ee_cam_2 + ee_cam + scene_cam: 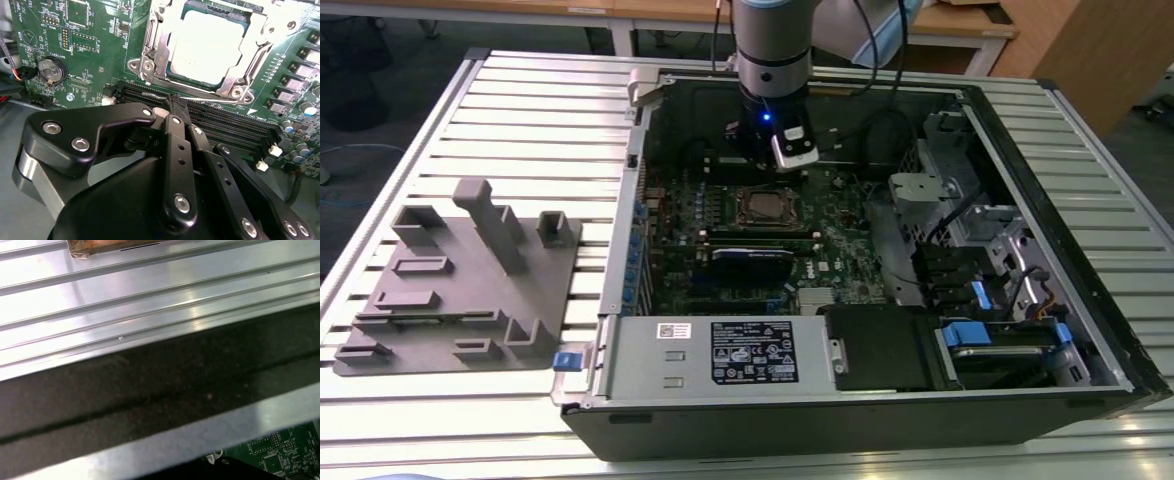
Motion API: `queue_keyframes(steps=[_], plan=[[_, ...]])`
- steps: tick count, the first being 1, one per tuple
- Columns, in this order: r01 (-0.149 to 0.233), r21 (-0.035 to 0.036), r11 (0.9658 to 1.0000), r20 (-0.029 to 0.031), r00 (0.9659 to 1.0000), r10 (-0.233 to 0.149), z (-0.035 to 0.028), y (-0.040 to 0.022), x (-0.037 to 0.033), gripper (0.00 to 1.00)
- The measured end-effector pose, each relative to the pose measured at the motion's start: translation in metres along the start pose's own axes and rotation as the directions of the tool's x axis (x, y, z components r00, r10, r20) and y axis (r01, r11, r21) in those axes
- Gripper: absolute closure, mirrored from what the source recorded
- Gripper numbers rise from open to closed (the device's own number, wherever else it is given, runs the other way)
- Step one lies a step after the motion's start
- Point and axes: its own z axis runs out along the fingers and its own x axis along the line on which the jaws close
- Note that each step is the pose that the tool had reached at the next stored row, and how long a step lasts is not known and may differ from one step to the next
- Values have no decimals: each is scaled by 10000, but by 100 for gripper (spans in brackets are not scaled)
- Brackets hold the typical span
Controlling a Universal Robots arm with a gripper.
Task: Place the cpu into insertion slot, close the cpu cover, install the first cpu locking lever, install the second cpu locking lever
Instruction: 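Install the first cpu locking lever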
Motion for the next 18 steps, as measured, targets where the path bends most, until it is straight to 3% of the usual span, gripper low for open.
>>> queue_keyframes(steps=[3,8,18], plan=[[8,9,10000,51,10000,-8,2,0,1,89],[32,-15,10000,193,9998,-32,7,-5,14,89],[44,-39,10000,279,9996,-43,12,-18,63,89]])
